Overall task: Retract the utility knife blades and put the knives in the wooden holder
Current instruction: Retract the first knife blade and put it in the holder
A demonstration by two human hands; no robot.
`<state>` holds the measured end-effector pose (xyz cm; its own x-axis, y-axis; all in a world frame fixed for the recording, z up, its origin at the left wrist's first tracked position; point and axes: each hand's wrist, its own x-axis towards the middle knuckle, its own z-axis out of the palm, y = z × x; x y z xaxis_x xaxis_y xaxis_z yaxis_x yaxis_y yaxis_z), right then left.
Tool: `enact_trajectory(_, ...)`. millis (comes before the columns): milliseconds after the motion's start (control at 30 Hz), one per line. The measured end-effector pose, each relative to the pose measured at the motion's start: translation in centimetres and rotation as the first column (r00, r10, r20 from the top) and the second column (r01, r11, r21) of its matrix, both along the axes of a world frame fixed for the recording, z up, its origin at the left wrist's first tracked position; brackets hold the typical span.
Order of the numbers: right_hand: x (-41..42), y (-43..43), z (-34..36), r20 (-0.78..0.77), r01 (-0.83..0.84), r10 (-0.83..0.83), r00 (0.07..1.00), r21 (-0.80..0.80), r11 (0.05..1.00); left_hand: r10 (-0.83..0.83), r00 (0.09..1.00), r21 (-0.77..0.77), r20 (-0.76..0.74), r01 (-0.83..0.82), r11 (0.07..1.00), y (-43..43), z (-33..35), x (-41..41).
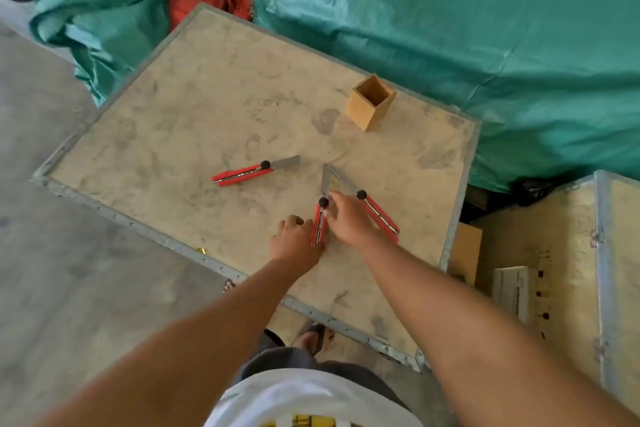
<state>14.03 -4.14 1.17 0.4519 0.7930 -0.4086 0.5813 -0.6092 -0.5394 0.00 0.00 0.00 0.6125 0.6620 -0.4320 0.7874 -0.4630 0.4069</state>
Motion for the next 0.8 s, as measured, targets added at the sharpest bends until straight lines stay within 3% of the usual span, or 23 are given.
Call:
enact_trajectory(167, -0.4, 0.8, -2.1, -0.016, 0.108, -0.108, 0.994, -0.014, 0.994, 0.025, 1.000, 0.021, 0.009, -0.025, 0.999, -1.5, -1.4, 0.1)
enact_trajectory(433, -1.0, 1.6, -2.7, -0.165, 0.389, -0.376, 0.912, 0.050, 0.920, 0.142, 0.972, -0.202, 0.189, -0.103, 0.974, -1.3, -2.0, -1.4)
enact_trajectory(700, -1.2, 1.4, -0.4, -0.328, 0.460, -0.404, 0.854, 0.112, 0.881, 0.175, 0.950, -0.164, 0.257, -0.136, 0.977, -0.8, -0.2, -3.5)
enact_trajectory(800, 0.0, 1.3, 2.1, -0.397, 0.496, -0.398, 0.827, 0.182, 0.849, 0.204, 0.931, -0.291, 0.301, -0.114, 0.950, 0.6, 2.1, -3.7)
